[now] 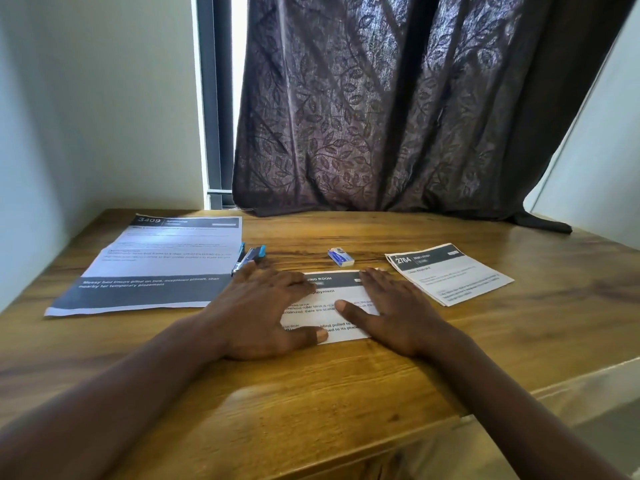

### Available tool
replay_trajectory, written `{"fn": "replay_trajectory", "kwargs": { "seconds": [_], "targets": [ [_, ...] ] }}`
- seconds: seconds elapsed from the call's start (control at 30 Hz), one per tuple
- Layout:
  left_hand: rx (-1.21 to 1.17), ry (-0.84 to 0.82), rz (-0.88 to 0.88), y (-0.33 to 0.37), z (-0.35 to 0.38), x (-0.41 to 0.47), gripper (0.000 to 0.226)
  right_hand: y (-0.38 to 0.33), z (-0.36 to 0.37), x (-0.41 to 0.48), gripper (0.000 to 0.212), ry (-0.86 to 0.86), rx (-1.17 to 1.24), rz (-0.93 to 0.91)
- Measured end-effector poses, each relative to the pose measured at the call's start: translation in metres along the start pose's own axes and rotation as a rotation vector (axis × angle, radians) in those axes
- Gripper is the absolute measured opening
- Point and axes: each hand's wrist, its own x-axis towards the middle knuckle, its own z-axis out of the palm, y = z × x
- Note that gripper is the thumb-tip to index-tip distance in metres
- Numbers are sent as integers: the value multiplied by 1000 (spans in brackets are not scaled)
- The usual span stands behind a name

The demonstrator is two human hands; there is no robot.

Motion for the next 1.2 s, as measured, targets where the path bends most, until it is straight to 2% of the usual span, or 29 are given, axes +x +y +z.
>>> {"fn": "replay_trajectory", "kwargs": {
  "seconds": [0.1,0.2,0.37,0.57,0.67,0.77,0.83,0.97,1.03,1.2],
  "targets": [
    [-9,84,-54,-7,0,2,97,0,1,0,112,13,-10,-7],
    [47,64,-126,-15,2,4,100,1,3,2,116,16,-16,-16],
    [39,50,-147,-20,-2,5,101,1,1,1,111,12,-20,-23],
    [-60,132,-187,-23,-5,11,97,2,4,0,117,34,-10,-40],
    [-131,200,-215,-23,-4,12,79,3,7,-1,121,43,-9,-62],
    [-323,403,-215,-28,0,13,37,3,9,-3,112,91,17,-77],
    [-459,531,-211,-30,0,12,24,2,8,-5,106,146,26,-87],
    [-672,617,-140,-29,-1,11,20,-10,3,-6,79,432,8,-206],
    [-703,645,-100,-26,0,12,21,-28,0,2,68,528,89,-280],
    [-713,727,-89,-25,1,12,24,-69,-3,43,33,540,336,-367]
  ]
}}
